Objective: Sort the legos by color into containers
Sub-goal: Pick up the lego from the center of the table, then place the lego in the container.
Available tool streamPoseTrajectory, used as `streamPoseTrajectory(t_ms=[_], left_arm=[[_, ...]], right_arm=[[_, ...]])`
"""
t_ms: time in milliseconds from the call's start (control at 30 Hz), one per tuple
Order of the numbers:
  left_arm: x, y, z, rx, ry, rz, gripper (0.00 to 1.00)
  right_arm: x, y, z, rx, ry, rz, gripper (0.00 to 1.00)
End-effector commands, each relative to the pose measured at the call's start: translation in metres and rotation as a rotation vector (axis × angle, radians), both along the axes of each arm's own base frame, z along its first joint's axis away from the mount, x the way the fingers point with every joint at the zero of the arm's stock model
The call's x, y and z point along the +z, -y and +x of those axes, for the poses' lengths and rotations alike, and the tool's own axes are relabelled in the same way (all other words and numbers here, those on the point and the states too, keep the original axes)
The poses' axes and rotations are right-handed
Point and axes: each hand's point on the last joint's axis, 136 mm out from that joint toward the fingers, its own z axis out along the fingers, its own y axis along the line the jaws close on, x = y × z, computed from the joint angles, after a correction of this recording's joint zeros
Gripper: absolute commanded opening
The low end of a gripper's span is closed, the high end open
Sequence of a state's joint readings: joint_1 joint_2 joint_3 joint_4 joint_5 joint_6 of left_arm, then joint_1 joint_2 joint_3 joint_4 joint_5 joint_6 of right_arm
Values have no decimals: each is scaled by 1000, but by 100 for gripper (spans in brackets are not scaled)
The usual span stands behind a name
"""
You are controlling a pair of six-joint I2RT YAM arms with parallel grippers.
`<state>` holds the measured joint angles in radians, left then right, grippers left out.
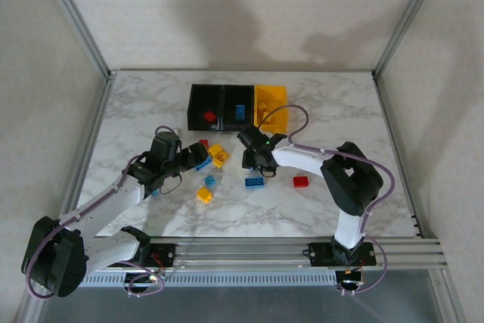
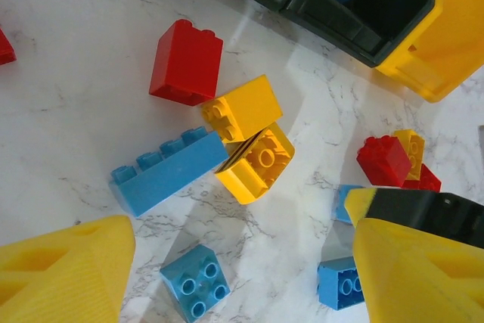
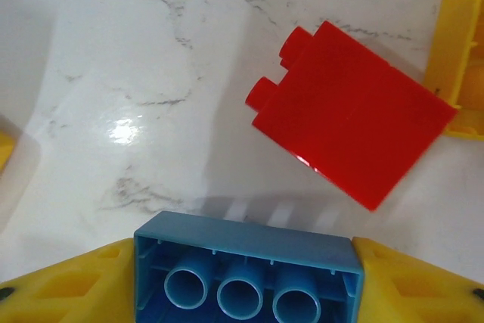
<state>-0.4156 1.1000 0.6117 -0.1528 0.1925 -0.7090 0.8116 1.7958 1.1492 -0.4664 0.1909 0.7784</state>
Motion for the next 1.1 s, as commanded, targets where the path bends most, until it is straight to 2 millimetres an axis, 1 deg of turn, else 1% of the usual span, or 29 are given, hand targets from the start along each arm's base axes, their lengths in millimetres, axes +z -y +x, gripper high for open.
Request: streamPoseTrajectory(t_ms=[0, 33, 100, 233, 400, 467, 500, 533, 700, 900, 1067], left_arm=[[12, 7, 1, -3, 28, -55, 76], [14, 7, 1, 0, 32, -62, 76], [17, 8, 2, 5, 36, -71, 76], [24, 5, 1, 23, 51, -82, 76], [33, -2, -5, 51, 75, -91, 76], [34, -4, -8, 59, 78, -95, 76], [34, -5, -9, 61, 77, -97, 76], [33, -6, -10, 63, 76, -97, 76], [32, -9, -13, 69, 71, -90, 76], [29, -10, -14, 75, 66, -86, 76], [27, -10, -14, 73, 59, -80, 76]], right_arm=[[56, -12, 13, 31, 108, 54, 56], [66, -16, 18, 40, 130, 61, 56], [80, -22, 30, 54, 157, 74, 56], [98, -40, 61, 75, 186, 132, 56], [107, -54, 106, 64, 207, 171, 57], [110, -59, 122, 58, 220, 177, 57], [110, -65, 127, 63, 220, 186, 57], [109, -57, 141, 38, 216, 196, 57], [100, -66, 169, 37, 197, 222, 57], [81, -75, 189, 52, 159, 239, 58], [66, -77, 203, 47, 146, 238, 58]])
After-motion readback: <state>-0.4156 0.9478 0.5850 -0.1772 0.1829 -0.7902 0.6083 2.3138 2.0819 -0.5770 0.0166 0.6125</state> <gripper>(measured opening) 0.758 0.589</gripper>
